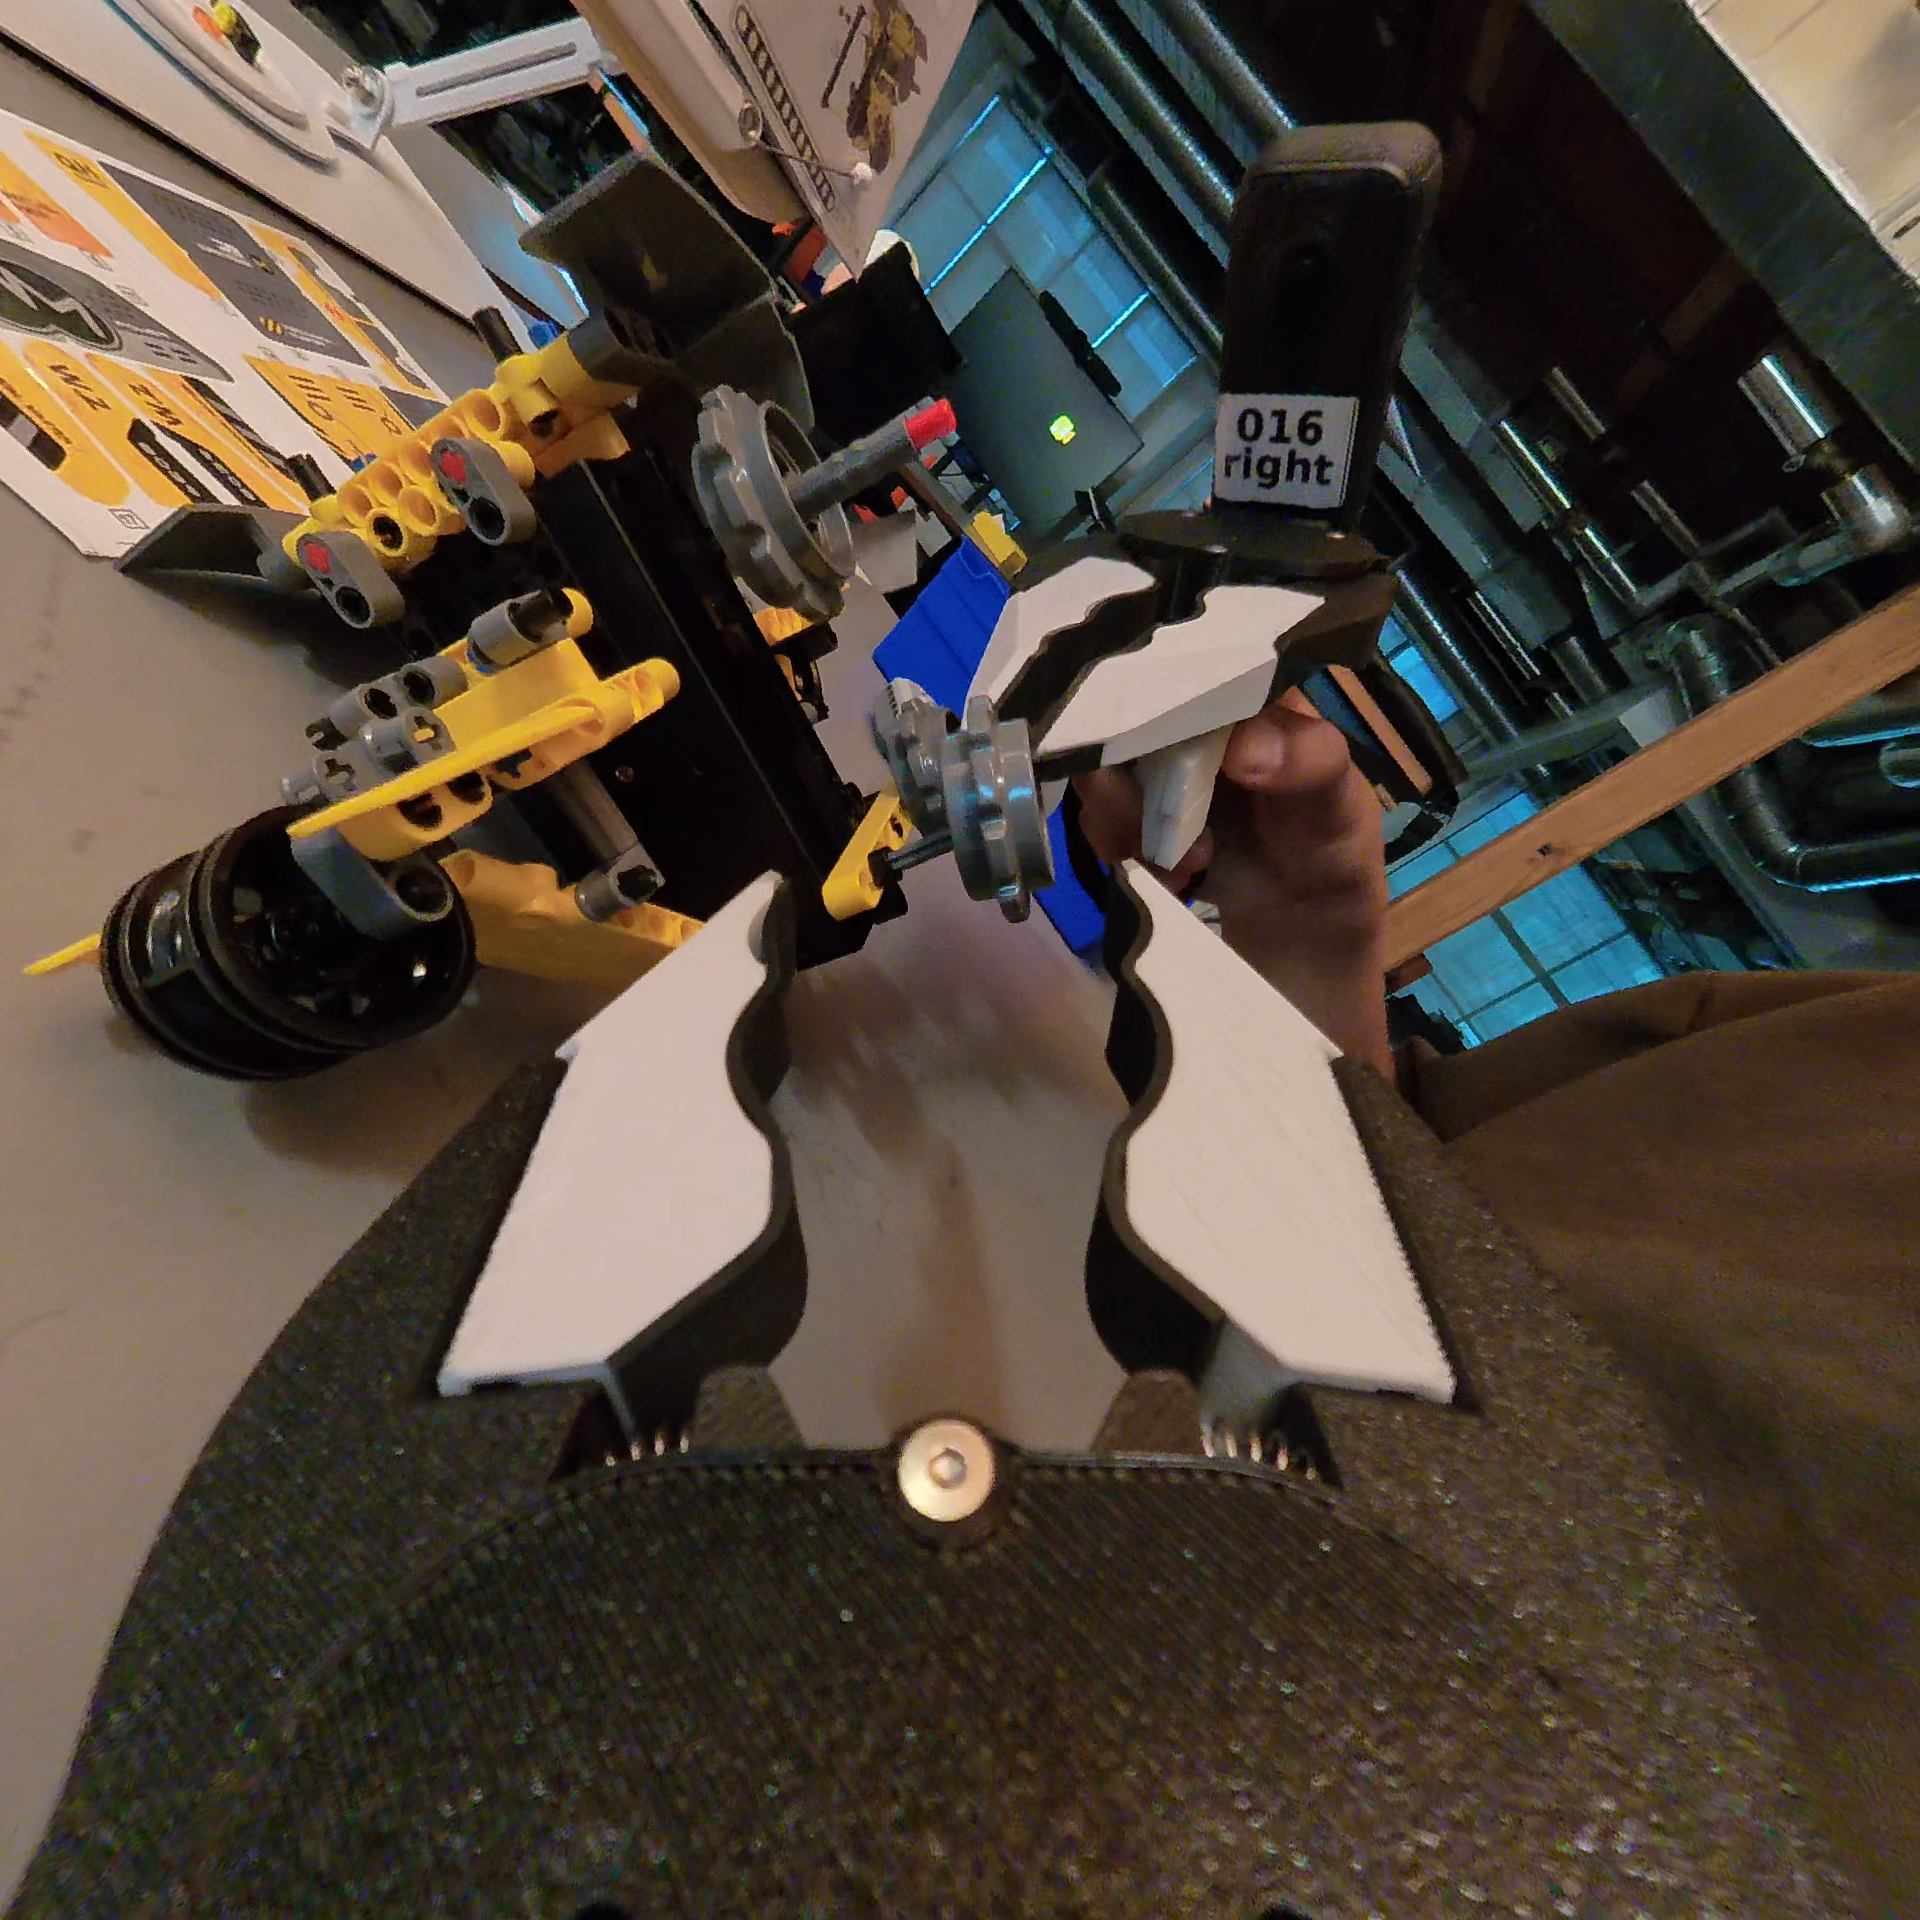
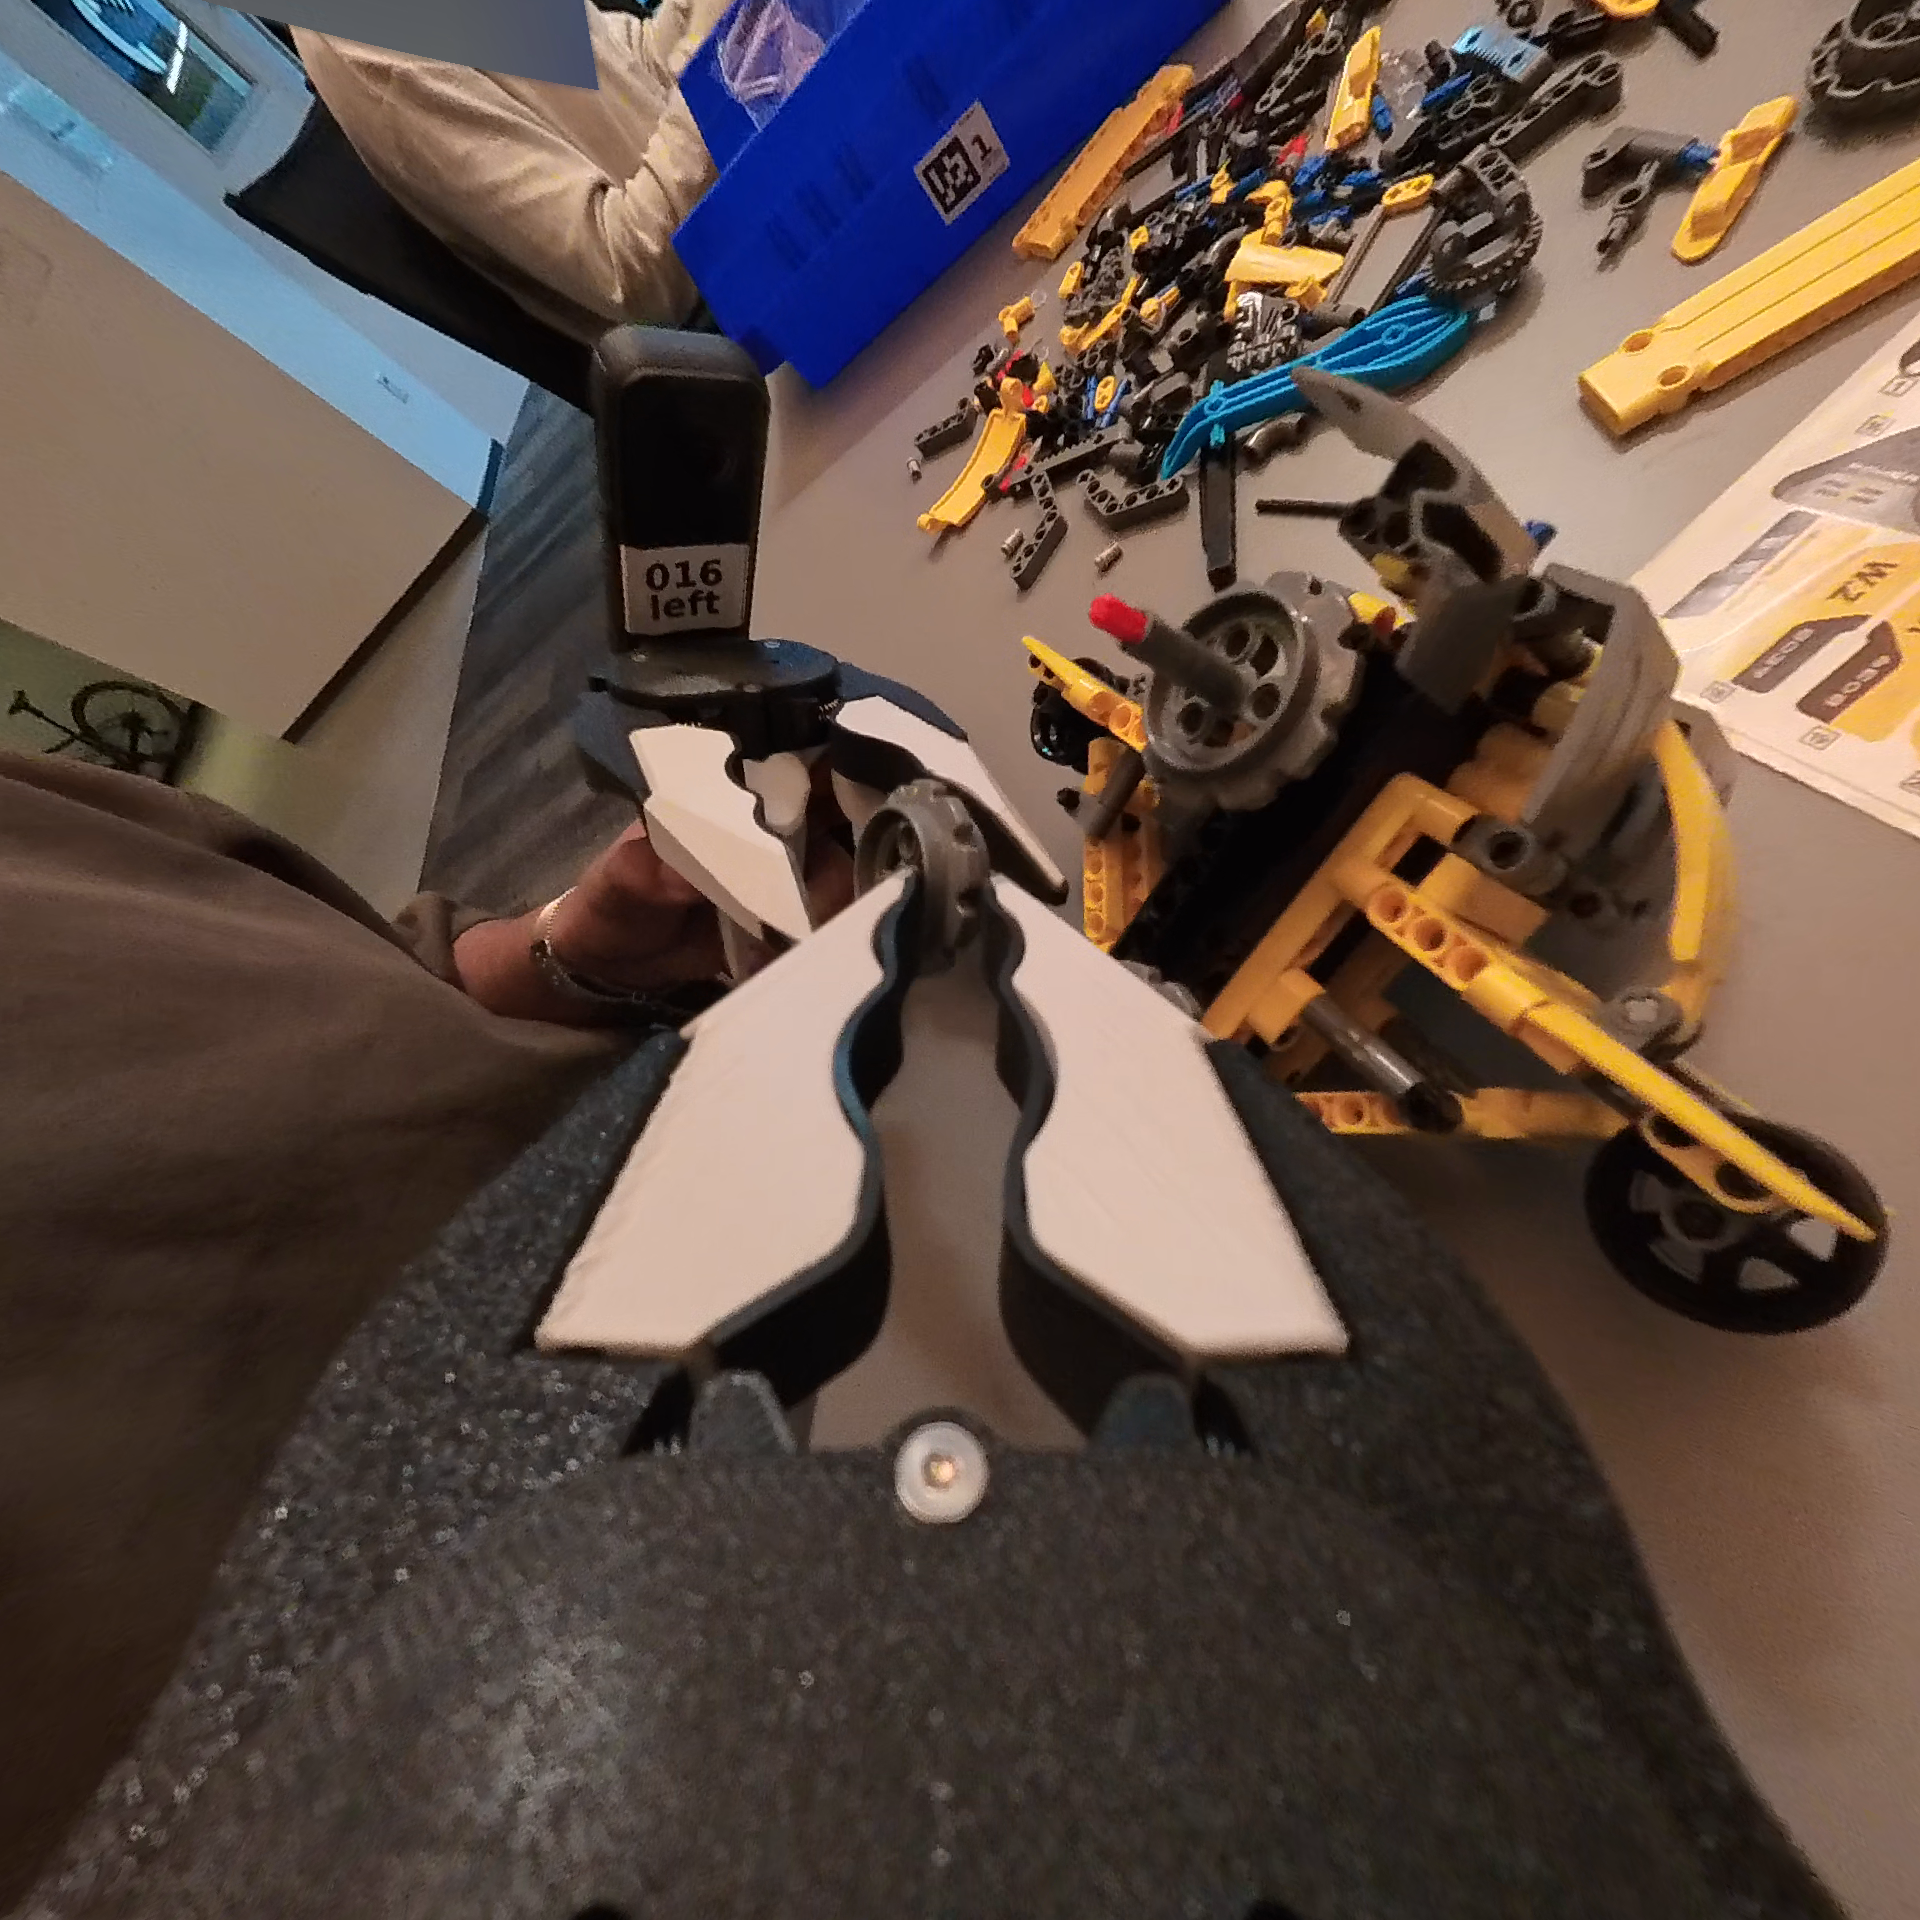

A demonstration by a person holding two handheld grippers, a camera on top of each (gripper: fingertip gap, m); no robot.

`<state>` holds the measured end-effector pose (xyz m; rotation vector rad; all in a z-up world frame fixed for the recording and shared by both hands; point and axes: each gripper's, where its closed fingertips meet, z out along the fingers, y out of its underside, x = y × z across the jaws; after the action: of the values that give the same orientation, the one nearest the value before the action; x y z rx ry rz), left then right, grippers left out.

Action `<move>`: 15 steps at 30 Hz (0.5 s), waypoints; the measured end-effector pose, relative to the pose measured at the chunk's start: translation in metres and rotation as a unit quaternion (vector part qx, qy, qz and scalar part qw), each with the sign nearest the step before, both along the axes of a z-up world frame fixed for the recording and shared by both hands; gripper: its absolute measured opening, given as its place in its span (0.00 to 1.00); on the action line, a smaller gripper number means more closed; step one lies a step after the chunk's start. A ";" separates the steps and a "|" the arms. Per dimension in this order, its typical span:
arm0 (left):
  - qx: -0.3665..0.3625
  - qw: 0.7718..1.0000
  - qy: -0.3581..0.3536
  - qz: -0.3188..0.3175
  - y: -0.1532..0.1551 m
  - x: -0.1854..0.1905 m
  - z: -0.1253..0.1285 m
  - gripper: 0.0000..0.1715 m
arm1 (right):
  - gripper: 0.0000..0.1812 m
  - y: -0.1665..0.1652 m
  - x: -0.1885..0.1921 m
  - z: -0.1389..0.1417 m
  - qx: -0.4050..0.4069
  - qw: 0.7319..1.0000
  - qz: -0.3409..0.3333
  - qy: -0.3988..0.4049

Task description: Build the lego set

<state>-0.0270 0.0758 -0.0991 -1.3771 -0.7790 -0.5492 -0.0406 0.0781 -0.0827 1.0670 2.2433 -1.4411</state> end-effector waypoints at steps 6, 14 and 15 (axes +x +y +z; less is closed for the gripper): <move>0.020 0.999 0.015 0.021 -0.009 -0.004 0.010 0.31 | 0.05 0.002 0.002 -0.001 0.015 1.000 0.011 -0.009; 0.034 0.999 0.020 -0.008 -0.008 0.003 0.017 0.11 | 0.05 0.002 0.003 -0.002 0.022 1.000 0.017 -0.015; 0.023 1.000 0.018 -0.008 -0.006 0.003 0.014 0.08 | 0.05 0.002 0.002 -0.002 0.020 1.000 0.016 -0.014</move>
<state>-0.0241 0.0697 -0.0850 -1.3475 -0.7227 -0.5505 -0.0386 0.0801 -0.0843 1.0520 2.2685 -1.3655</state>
